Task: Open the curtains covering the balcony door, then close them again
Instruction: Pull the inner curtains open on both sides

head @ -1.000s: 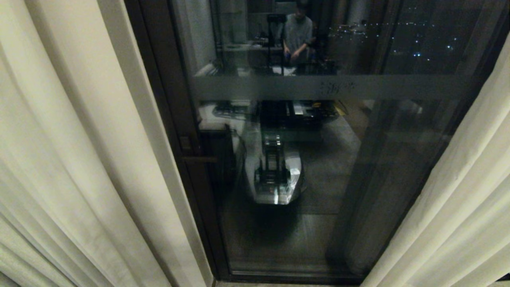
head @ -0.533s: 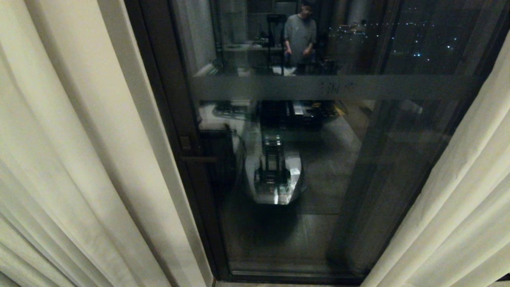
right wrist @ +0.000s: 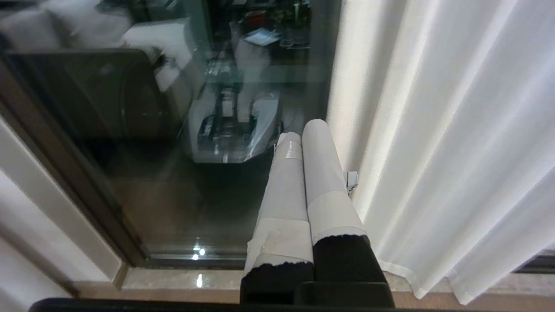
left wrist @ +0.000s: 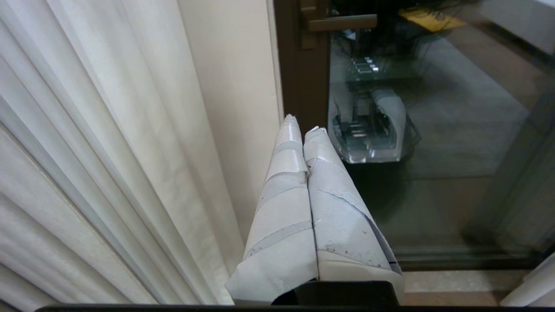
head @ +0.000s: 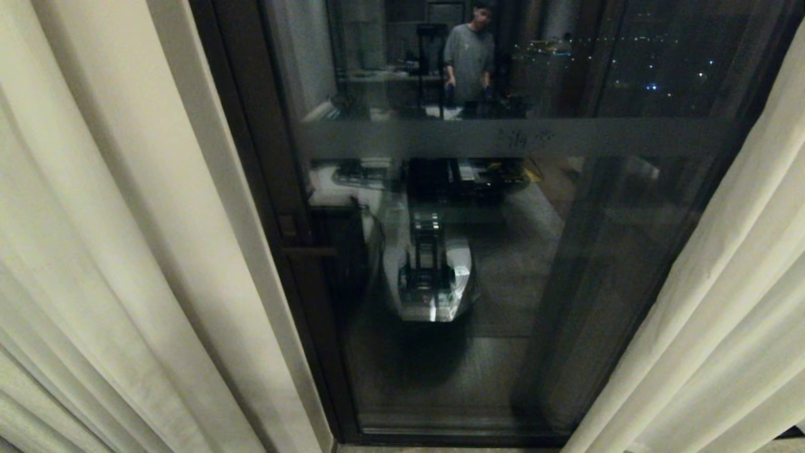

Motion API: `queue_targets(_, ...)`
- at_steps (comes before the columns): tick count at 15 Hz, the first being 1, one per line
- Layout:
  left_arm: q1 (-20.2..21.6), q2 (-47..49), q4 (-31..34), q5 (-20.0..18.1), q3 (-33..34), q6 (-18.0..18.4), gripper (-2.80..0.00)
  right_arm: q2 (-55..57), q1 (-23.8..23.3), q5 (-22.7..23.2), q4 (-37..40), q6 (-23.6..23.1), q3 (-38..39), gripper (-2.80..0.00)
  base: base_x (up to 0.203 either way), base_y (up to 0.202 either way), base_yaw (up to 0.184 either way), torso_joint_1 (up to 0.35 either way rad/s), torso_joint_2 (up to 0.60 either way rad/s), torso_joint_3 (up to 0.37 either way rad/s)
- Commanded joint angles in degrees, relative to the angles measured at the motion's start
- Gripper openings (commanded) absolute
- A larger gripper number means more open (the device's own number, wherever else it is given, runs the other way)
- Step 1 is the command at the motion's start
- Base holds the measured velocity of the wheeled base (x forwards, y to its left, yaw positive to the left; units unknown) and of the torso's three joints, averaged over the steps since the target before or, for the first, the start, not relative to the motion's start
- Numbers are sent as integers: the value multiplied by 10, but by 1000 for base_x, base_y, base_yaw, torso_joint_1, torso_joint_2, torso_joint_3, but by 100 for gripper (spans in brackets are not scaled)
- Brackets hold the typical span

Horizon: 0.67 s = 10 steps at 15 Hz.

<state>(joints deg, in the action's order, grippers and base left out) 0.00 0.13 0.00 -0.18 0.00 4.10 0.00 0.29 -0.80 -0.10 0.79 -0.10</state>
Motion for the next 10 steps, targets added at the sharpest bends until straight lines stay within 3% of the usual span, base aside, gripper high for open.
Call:
queue_targets(1, 0, -1, 0, 0, 0, 0, -280, 0, 1, 0, 0, 0, 0, -280, -2, -83, -11, -6, 2, 7)
queue_targets(10, 0, -1, 0, 1, 0, 0, -280, 0, 1, 0, 0, 0, 0, -280, 0, -182, -1, 3, 2, 2)
